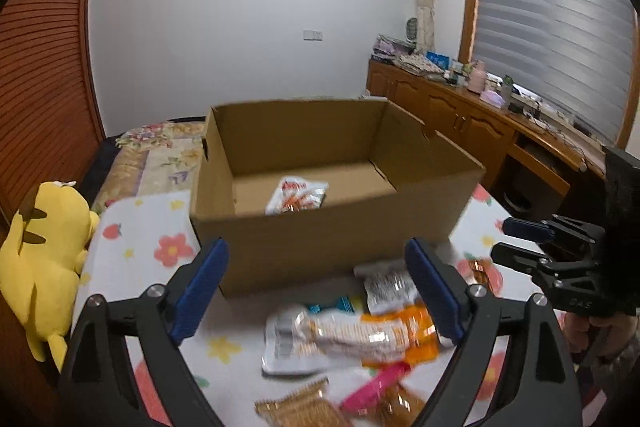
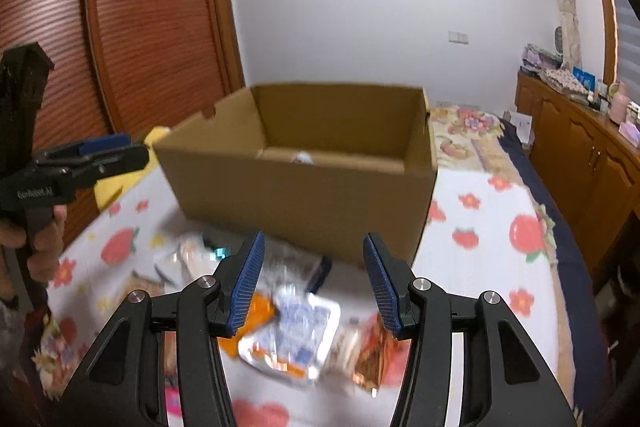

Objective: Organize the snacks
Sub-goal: 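Withdraw both open tools from the box back toward the snacks, then grasp the clear sesame bar pack with left tool while right grasps brown candy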

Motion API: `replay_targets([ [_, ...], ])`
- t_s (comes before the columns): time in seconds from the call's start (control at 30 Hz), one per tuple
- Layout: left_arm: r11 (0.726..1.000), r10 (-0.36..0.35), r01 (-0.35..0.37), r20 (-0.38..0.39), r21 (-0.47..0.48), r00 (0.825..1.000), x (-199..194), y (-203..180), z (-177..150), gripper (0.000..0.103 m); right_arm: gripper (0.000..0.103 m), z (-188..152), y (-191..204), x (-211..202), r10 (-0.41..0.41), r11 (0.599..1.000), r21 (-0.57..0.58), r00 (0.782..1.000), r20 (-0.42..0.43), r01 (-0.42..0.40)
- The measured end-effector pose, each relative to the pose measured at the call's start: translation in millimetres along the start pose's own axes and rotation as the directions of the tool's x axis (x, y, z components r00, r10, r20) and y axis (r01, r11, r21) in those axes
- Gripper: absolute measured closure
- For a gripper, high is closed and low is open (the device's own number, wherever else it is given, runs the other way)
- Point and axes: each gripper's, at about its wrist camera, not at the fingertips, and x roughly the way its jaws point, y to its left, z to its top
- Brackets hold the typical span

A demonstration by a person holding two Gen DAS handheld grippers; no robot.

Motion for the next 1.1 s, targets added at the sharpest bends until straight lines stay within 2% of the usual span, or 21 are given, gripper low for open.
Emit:
replay_targets([
  [0.17, 1.000, -0.016, 0.016, -0.023, 0.002, 1.000, -9, -9, -31, 0.013, 0.051, -29, 4, 2, 0.002, 1.000, -0.026, 0.999, -0.049, -0.003],
  [0.43, 0.999, 0.026, -0.023, -0.066, 0.043, 0.997, -13, -21, -75, 0.013, 0.051, -58, -10, 4, -0.058, 0.998, -0.043, 0.993, -0.103, 0.054],
  [0.7, 1.000, 0.020, -0.020, -0.122, 0.003, 0.992, -14, -19, -102, 0.013, 0.050, -66, -38, 13, -0.078, 0.997, 0.005, 0.985, -0.154, 0.080],
  [0.93, 0.998, 0.046, -0.050, -0.150, -0.024, 0.988, -14, -12, -116, 0.013, 0.051, -65, -54, 28, -0.084, 0.994, 0.052, 0.976, -0.201, 0.096],
  [0.97, 0.998, 0.050, -0.054, -0.154, -0.024, 0.987, -13, -11, -118, 0.013, 0.052, -64, -56, 30, -0.084, 0.994, 0.056, 0.974, -0.209, 0.098],
  [1.03, 0.998, 0.054, -0.059, -0.159, -0.031, 0.986, -14, -10, -121, 0.013, 0.061, -65, -59, 34, -0.085, 0.993, 0.060, 0.971, -0.224, 0.101],
  [1.1, 0.997, 0.052, -0.060, -0.163, -0.040, 0.985, -14, -8, -123, 0.013, 0.064, -66, -61, 38, -0.085, 0.992, 0.068, 0.968, -0.237, 0.104],
])
